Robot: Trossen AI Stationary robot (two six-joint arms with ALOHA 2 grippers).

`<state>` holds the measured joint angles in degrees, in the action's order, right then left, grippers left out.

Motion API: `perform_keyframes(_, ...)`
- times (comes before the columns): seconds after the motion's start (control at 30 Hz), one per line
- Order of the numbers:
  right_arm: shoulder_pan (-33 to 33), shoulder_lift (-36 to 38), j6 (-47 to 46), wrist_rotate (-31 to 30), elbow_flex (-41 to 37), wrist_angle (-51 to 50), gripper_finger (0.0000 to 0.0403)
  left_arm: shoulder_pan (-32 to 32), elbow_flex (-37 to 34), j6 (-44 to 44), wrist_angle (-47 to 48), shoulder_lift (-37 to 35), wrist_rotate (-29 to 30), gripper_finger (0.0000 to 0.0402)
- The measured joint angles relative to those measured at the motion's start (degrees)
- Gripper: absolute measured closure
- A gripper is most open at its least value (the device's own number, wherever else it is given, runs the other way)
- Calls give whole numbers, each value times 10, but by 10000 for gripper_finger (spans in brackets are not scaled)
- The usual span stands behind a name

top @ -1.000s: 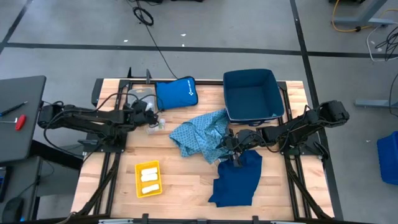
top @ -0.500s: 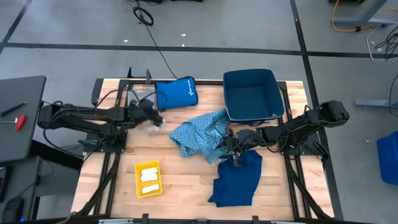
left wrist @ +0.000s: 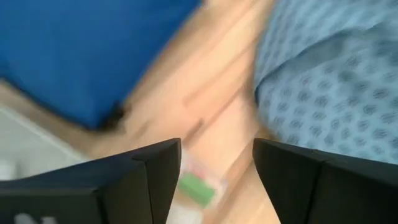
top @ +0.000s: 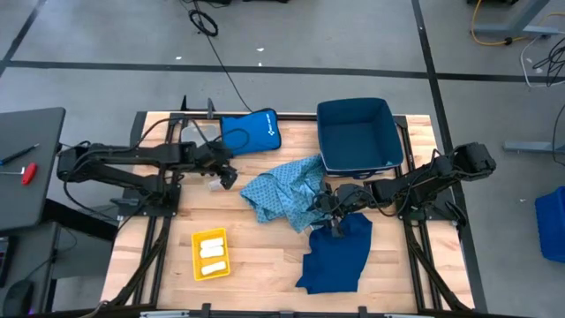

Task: Pick & place medical supplies in basket/bin
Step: Put the white pill bottle into the gray bin

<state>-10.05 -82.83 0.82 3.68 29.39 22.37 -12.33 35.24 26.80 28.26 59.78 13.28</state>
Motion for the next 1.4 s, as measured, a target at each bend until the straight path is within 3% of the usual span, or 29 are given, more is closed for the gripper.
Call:
perform_keyframes(0.2, 0, 0, 0, 1, 0, -4, 174, -1, 0, 24, 5, 52, -43, 196)
perform_keyframes(0.83, 0, 0, 10, 2, 0, -18, 174, -28, 0, 66, 17, 139, -31, 196)
perform_keyframes(1.03, 0, 0, 16, 2, 0, -19, 174, -35, 2, 48, -5, 151, -37, 197)
perform_keyframes(1.23, 0, 0, 20, 2, 0, -19, 174, -35, 0, 69, -47, 153, -88, 209)
perform_keyframes(1.4, 0, 0, 20, 2, 0, -19, 174, -35, 0, 103, -41, 153, -92, 214)
